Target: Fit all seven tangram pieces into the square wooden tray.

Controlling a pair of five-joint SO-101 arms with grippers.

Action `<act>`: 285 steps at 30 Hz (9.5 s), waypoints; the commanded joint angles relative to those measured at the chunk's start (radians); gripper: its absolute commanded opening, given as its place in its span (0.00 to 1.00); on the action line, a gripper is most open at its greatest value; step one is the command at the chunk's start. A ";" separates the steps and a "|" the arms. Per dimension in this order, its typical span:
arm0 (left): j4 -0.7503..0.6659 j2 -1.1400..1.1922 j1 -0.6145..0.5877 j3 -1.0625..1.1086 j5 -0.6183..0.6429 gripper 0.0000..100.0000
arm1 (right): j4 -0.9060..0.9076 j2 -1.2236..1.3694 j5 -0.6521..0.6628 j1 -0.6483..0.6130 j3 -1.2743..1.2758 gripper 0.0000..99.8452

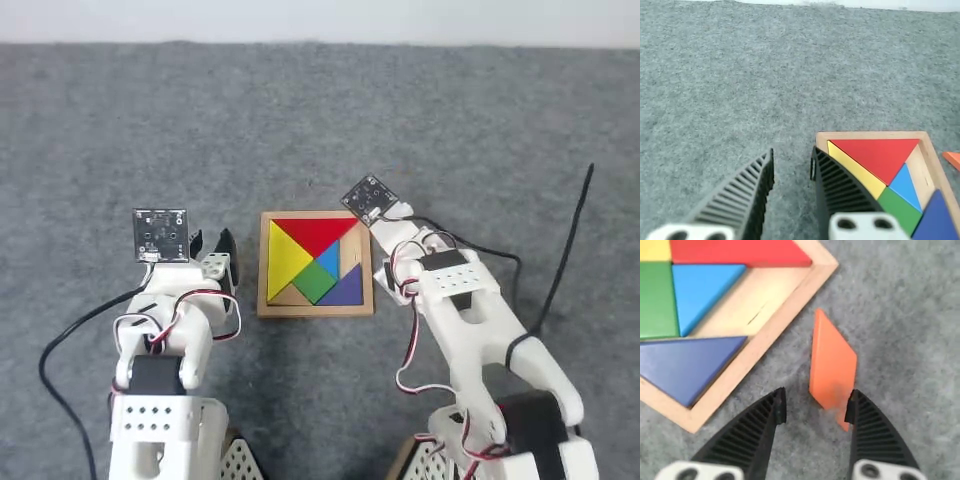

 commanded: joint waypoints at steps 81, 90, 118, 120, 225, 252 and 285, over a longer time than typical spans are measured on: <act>-0.005 -0.018 0.000 -0.007 -0.009 0.13 | -0.090 0.013 0.313 0.053 -0.020 0.09; -0.005 -0.017 0.003 -0.007 -0.009 0.13 | -0.035 0.159 0.313 0.045 -0.126 0.09; -0.005 -0.018 0.002 -0.007 -0.009 0.13 | 0.205 0.383 0.358 0.077 -0.394 0.14; -0.005 -0.018 0.002 -0.007 -0.009 0.13 | 0.206 0.384 0.387 0.094 -0.394 0.14; -0.008 -0.018 0.002 -0.007 -0.009 0.13 | 0.417 0.432 -0.646 -0.183 -0.810 0.18; -0.006 -0.018 -0.003 -0.005 -0.009 0.12 | 0.160 0.443 -0.463 -0.156 -0.621 0.01; 0.054 -0.020 0.003 -0.007 -0.074 0.02 | -0.593 -0.328 -0.295 -0.131 0.325 0.01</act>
